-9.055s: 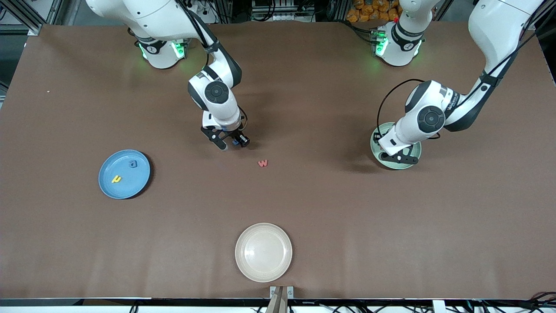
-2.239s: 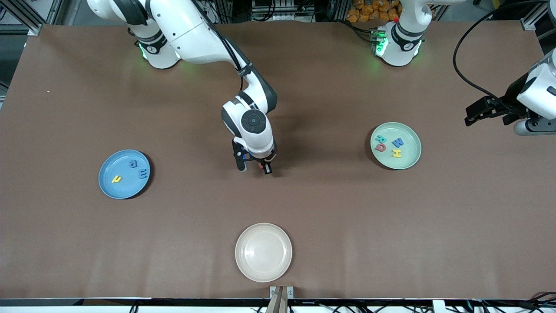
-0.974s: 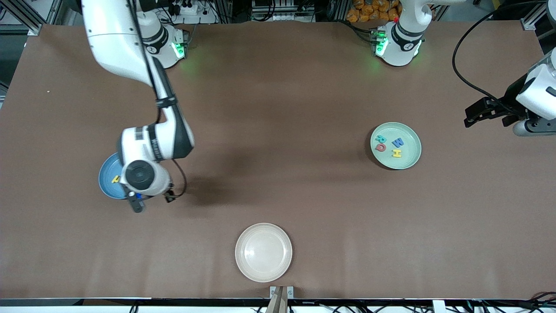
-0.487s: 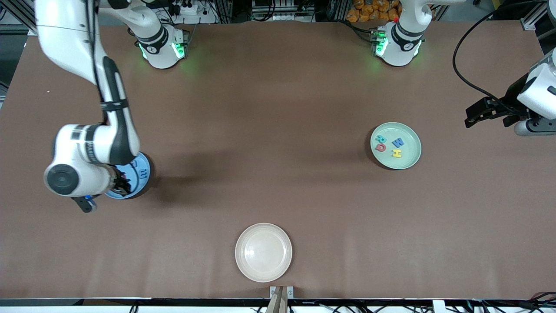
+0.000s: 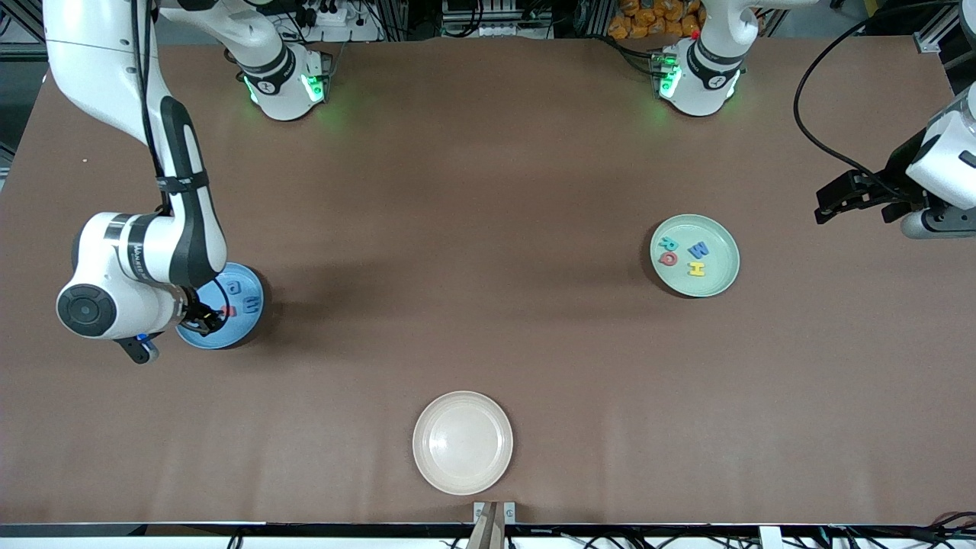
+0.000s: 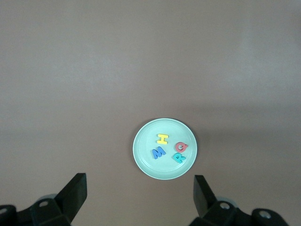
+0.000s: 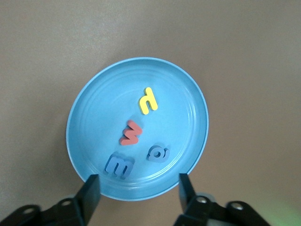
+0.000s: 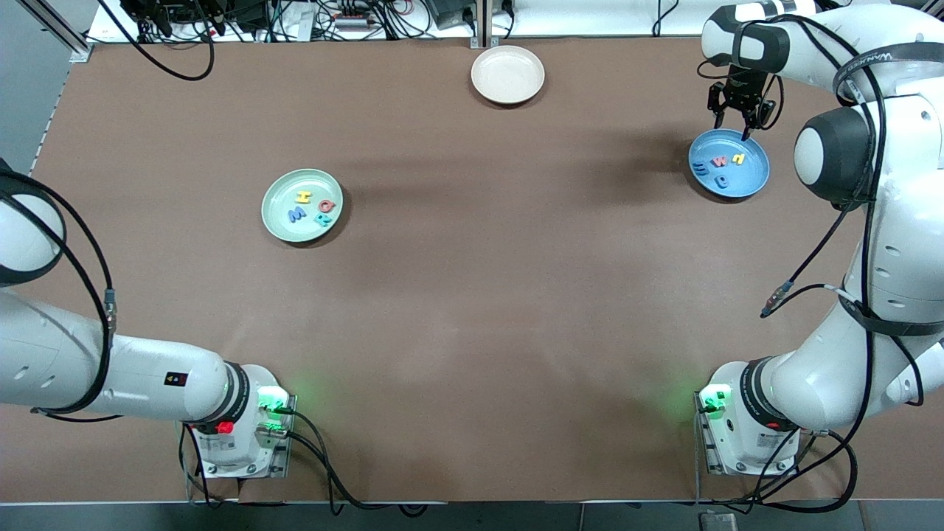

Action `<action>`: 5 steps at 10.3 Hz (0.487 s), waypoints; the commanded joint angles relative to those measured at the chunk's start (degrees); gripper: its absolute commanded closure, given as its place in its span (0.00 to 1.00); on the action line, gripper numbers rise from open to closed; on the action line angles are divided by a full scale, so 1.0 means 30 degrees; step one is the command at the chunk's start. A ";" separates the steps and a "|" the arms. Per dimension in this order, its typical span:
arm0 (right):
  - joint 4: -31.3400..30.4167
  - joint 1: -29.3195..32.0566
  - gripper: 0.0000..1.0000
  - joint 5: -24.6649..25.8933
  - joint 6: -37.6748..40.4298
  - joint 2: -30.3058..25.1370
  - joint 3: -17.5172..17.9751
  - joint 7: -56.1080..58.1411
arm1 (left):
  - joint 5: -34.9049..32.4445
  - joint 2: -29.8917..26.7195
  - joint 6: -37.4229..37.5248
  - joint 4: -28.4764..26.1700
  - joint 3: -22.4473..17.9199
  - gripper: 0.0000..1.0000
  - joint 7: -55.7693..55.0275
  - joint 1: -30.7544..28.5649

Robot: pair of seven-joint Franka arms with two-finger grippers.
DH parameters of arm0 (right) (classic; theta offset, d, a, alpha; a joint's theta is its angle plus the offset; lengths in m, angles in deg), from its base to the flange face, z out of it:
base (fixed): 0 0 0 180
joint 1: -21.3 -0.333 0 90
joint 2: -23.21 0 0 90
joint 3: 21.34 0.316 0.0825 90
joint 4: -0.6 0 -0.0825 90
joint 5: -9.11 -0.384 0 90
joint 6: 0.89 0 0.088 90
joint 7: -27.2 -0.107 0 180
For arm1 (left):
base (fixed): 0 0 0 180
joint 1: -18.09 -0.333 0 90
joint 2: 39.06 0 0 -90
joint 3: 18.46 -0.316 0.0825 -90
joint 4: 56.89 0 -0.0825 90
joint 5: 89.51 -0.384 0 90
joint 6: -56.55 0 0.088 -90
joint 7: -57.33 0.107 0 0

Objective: Sort upper and lower case letters into plates
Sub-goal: 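Carry the pink w over the blue plate with the right gripper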

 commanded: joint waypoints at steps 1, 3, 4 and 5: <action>-0.0542 0.0517 0.00 0.0048 0.0062 -0.0744 0.0189 0.0771 | 0.0164 0.0233 0.0057 0.0381 -0.0043 0.00 -0.0098 -0.0028; -0.1271 0.0898 0.00 0.0047 -0.0054 -0.1443 0.0189 0.2762 | 0.0164 0.0262 0.0057 0.0410 -0.0072 0.00 -0.0098 0.0001; -0.1333 0.1162 0.00 0.0047 -0.0027 -0.1622 0.0189 0.3640 | 0.0135 0.0262 0.0057 0.0411 -0.0072 0.00 -0.0098 0.0030; -0.1363 0.1397 0.00 0.0047 0.0060 -0.1769 0.0189 0.4403 | 0.0134 0.0262 0.0057 0.0440 -0.0072 0.00 -0.0098 0.0031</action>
